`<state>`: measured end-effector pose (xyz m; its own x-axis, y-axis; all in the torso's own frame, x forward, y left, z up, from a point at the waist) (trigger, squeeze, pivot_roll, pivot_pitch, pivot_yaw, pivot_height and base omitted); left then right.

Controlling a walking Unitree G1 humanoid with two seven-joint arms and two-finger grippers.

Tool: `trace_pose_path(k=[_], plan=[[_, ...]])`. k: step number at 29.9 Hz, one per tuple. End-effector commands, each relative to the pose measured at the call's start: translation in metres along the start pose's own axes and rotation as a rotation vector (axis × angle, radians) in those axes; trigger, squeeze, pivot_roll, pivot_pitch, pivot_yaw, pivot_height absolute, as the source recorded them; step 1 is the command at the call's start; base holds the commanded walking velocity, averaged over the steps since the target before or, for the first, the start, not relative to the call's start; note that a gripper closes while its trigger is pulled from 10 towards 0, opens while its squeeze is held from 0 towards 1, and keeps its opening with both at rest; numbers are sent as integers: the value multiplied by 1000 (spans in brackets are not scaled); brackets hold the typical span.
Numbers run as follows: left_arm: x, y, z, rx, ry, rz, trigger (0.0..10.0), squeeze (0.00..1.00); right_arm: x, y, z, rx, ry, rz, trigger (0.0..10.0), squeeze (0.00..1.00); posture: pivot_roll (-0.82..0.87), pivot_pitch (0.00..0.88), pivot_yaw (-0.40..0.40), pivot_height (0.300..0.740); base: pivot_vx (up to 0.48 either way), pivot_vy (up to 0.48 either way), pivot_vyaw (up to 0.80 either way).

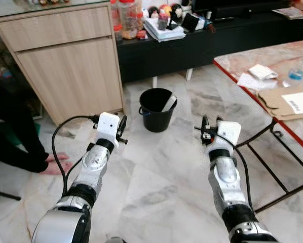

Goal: Picking trash to rubbish bin

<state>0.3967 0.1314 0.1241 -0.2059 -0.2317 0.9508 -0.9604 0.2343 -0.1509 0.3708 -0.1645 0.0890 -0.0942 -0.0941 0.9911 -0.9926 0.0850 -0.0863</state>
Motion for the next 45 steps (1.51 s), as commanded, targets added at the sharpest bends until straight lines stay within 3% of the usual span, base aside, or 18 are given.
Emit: trace_pose_path(k=[1, 13, 23, 28, 35, 45], plan=[[-13, 7, -3, 15, 13, -48, 10000, 0, -7, 3, -2, -6, -3, -23, 10000, 0, 107, 37, -7, 740, 0, 0, 0], [-19, 11, -4, 31, 1, -68, 10000, 0, -6, 2, -2, -14, -2, -19, 10000, 0, 105, 75, -4, 740, 0, 0, -667], [-20, 12, -2, 42, 19, -72, 10000, 0, -4, 1, -1, -22, 0, -12, 10000, 0, 100, 97, -10, 740, 0, -373, -800], [-20, 12, -4, 49, -15, -74, 10000, 0, -3, 0, -2, -22, -2, -13, 10000, 0, 105, 107, -13, 740, 0, -94, -800], [-19, 11, -3, 54, 16, -64, 10000, 0, -1, -2, -3, -19, -7, -9, 10000, 0, 103, 115, -17, 740, 0, -371, -800], [-17, 11, -1, 55, 30, -53, 10000, 0, -1, -2, -3, -18, -8, -8, 10000, 0, 102, 119, -20, 740, 0, 0, -800]])
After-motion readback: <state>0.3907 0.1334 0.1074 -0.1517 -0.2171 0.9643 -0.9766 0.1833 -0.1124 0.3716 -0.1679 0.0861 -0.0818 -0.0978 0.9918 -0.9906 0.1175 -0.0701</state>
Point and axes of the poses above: a point about 5 cm out from each wrist's last joint towards the gripper, its own y axis pointing back from the gripper into the wrist, its own x axis along the axis of the wrist's last joint, z = x × y, the point moved 4 cm from there along -y, pointing out of the wrist towards the gripper, and after that the axes turned 5 degrees about -y, right-handed, at the moved point
